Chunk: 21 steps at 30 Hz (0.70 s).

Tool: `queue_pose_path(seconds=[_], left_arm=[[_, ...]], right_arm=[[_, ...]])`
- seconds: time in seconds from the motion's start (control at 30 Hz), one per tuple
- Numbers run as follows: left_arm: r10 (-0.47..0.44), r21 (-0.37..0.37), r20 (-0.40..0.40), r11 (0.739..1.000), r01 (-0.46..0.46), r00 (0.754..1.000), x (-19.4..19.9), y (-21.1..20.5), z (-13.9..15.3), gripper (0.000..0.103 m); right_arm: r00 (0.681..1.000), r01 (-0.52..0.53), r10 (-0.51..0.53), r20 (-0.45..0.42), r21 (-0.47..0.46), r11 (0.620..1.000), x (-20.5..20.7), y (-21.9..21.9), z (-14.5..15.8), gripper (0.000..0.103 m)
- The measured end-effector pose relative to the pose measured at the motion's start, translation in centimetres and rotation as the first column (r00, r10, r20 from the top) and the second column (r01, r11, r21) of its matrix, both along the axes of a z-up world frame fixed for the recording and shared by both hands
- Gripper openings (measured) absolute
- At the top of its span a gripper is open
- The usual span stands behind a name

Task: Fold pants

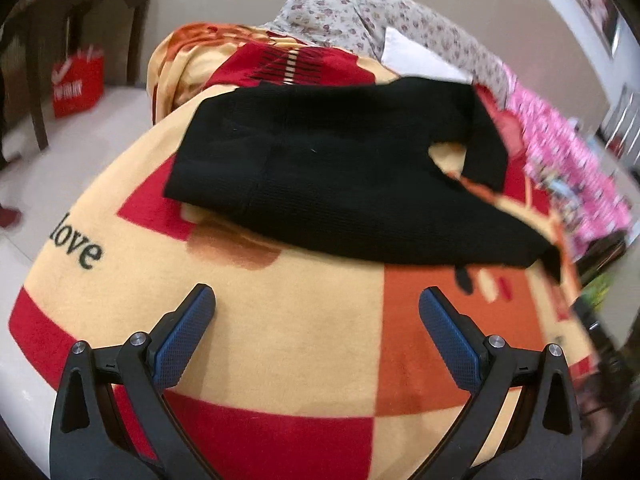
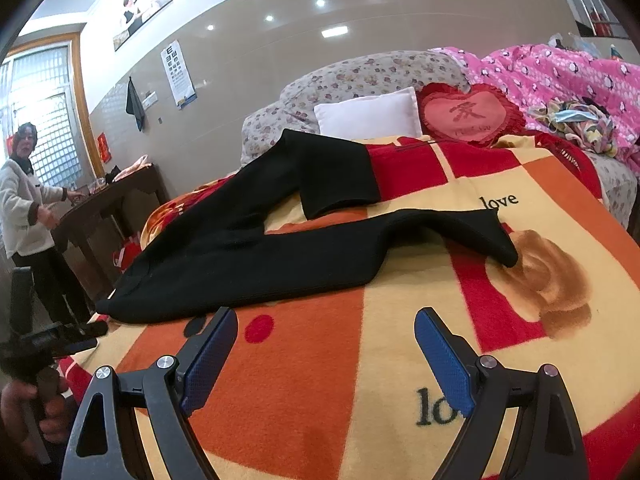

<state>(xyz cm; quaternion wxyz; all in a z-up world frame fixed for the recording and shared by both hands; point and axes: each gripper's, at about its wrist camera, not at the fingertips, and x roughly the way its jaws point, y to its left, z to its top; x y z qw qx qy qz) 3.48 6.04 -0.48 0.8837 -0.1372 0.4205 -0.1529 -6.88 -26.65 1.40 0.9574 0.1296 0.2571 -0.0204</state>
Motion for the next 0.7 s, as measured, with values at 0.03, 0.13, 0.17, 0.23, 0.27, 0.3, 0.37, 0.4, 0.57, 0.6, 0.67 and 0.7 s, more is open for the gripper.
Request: queue_pose_path(seconds=[0.03,0.13,0.17,0.23,0.27,0.3,0.37,0.4,0.57,0.6,0.67,0.7], left_arm=[[0.002,-0.025,-0.022,1.000,-0.003,1.000,0.3,0.7,-0.1,0.102],[-0.031,-0.122,-0.038,0.992,0.026,0.999,1.1,1.9,0.1,0.102],[-0.036,-0.148,-0.046,0.989,0.029,0.998,1.6,2.2,0.1,0.102],[-0.048,-0.207,-0.069,0.978,0.033,0.996,3.0,2.9,0.2,0.102],[-0.059,-0.238,-0.090,0.971,0.036,0.994,3.9,3.0,0.1,0.102],[-0.071,-0.273,-0.115,0.961,0.038,0.991,4.8,3.2,-0.1,0.102],[-0.078,-0.340,-0.148,0.940,0.023,0.986,6.3,3.7,-0.2,0.102],[-0.073,-0.363,-0.164,0.932,0.008,0.984,7.0,3.9,-0.2,0.102],[0.002,-0.366,-0.201,0.927,-0.077,0.980,8.8,4.9,0.3,0.102],[0.020,-0.343,-0.200,0.935,-0.089,0.980,8.9,5.0,0.3,0.102],[0.043,-0.269,-0.189,0.958,-0.094,0.981,8.6,4.7,0.7,0.095],[0.046,-0.230,-0.182,0.969,-0.088,0.982,8.4,4.3,0.8,0.092]], right_arm=[[1.000,0.000,0.000,0.003,0.001,1.000,0.0,0.0,0.0,0.089],[1.000,-0.001,0.001,0.002,0.003,1.000,-0.1,-0.1,0.0,0.089],[1.000,-0.002,0.002,0.002,0.004,1.000,-0.1,-0.1,0.0,0.089],[1.000,-0.003,0.003,0.003,0.006,1.000,-0.2,-0.1,0.1,0.089],[1.000,-0.003,0.003,0.003,0.008,1.000,-0.2,-0.1,0.1,0.089],[1.000,-0.003,0.003,0.003,0.009,1.000,-0.2,-0.1,0.1,0.089],[1.000,-0.002,0.002,0.003,0.011,1.000,-0.2,-0.2,0.1,0.089],[1.000,-0.001,0.001,0.003,0.012,1.000,-0.2,-0.2,0.1,0.089],[1.000,0.001,-0.001,0.000,0.015,1.000,0.0,-0.2,0.1,0.089],[1.000,0.000,0.000,-0.001,0.014,1.000,0.0,-0.1,0.1,0.089],[1.000,0.001,-0.001,-0.004,0.013,1.000,0.1,-0.2,0.0,0.089],[1.000,-0.001,0.001,-0.006,0.018,1.000,0.1,-0.3,0.0,0.089]])
